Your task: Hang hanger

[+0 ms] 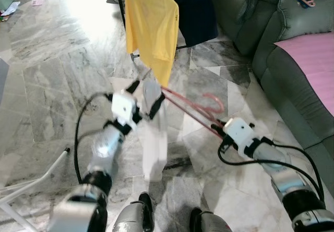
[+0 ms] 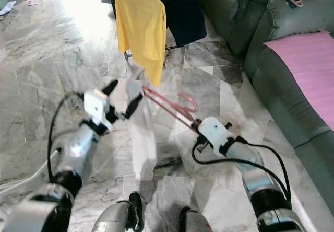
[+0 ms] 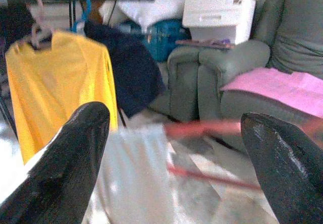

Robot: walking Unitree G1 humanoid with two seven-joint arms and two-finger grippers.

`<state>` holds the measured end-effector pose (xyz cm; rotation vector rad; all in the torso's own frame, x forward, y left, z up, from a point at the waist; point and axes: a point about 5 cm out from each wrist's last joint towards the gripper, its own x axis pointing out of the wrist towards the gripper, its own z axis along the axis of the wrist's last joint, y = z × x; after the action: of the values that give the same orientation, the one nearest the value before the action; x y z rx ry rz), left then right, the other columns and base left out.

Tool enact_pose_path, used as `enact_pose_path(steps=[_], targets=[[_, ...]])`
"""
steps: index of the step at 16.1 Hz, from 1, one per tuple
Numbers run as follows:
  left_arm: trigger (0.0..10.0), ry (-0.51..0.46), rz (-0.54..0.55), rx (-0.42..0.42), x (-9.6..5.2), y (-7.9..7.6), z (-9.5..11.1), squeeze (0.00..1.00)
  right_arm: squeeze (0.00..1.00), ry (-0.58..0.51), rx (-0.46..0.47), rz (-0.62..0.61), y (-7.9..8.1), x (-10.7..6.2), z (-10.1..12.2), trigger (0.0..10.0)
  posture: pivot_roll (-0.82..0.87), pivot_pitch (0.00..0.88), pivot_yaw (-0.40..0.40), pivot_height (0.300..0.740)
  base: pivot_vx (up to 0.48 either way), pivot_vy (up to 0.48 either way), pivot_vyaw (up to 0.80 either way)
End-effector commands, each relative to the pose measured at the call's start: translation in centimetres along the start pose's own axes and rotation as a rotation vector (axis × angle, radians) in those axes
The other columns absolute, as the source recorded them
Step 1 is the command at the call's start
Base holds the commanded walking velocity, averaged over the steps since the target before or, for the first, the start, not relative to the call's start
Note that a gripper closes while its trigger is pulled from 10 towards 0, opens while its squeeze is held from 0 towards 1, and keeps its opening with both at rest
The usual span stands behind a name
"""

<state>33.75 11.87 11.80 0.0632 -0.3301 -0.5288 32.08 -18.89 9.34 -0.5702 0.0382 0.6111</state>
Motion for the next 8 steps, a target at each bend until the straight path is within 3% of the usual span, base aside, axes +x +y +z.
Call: enact_pose_path(steps=[1,6,8], targets=[[10.0,0.029,-0.005,-0.009,-0.3,-0.4,-0.5,1.0,0.0,-0.051,-0.004,-0.025,-0.2,0.2,0.8,0.0,-0.12,0.204,0.056,0.74,0.0,0.0,0.0],[10.0,0.074,-0.007,-0.033,0.3,-2.1,-1.1,1.0,0.0,-0.137,-0.028,-0.023,-0.1,0.8,2.9,0.0,-0.12,0.201,0.052,0.74,0.0,0.0,0.0],[10.0,0.094,0.031,-0.053,0.9,-2.4,-1.3,0.44,0.0,-0.187,-0.036,-0.016,0.1,1.0,4.2,0.0,-0.13,0.202,0.056,0.74,0.0,0.0,0.0]])
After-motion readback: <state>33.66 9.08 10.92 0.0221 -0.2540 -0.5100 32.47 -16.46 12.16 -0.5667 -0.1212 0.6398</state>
